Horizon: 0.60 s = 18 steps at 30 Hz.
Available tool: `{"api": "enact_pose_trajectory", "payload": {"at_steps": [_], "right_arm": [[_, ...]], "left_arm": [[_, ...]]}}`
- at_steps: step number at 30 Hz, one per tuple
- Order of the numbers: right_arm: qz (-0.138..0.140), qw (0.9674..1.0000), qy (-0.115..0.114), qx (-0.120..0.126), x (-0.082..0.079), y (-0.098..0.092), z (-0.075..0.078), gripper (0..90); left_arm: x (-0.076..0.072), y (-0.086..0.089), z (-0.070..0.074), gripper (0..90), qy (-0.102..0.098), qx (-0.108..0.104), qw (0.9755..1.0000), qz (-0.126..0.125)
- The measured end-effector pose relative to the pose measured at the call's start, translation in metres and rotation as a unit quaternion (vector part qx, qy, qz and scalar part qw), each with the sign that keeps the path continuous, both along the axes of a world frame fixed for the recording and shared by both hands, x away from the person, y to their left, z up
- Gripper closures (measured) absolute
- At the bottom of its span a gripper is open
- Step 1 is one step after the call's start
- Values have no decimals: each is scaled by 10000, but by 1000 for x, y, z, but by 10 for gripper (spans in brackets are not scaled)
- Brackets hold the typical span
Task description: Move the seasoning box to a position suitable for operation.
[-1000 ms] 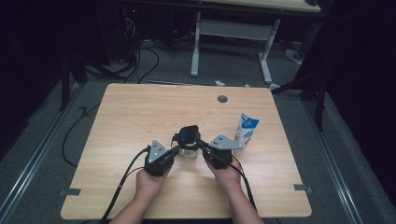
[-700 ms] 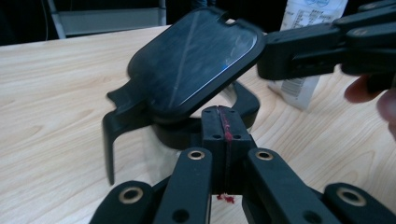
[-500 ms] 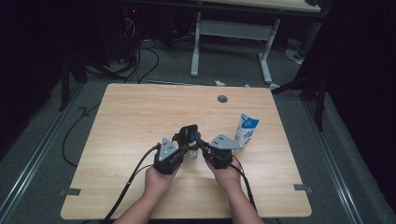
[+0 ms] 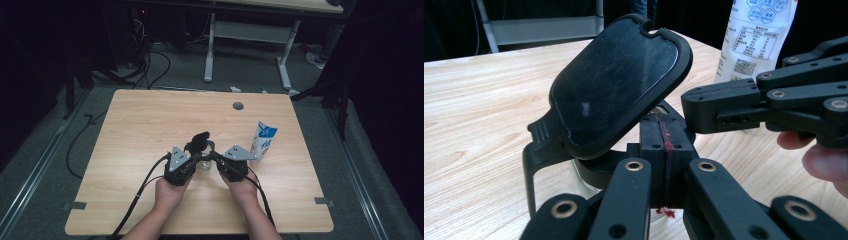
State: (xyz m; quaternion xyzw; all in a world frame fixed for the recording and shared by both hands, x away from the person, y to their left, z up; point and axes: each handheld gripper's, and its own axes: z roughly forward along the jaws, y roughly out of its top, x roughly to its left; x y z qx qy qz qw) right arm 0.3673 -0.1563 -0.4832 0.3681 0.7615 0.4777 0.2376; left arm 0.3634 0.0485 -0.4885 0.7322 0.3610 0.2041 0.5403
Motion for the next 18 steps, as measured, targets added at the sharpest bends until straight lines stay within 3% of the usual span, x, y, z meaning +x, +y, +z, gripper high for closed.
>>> {"api": "enact_pose_trajectory", "payload": {"at_steps": [18], "right_arm": [[48, 10000, -52, -25, 0, -1, -1, 900]], "left_arm": [[5, 20, 3, 898, -29, -175, 9989, 423]]}}
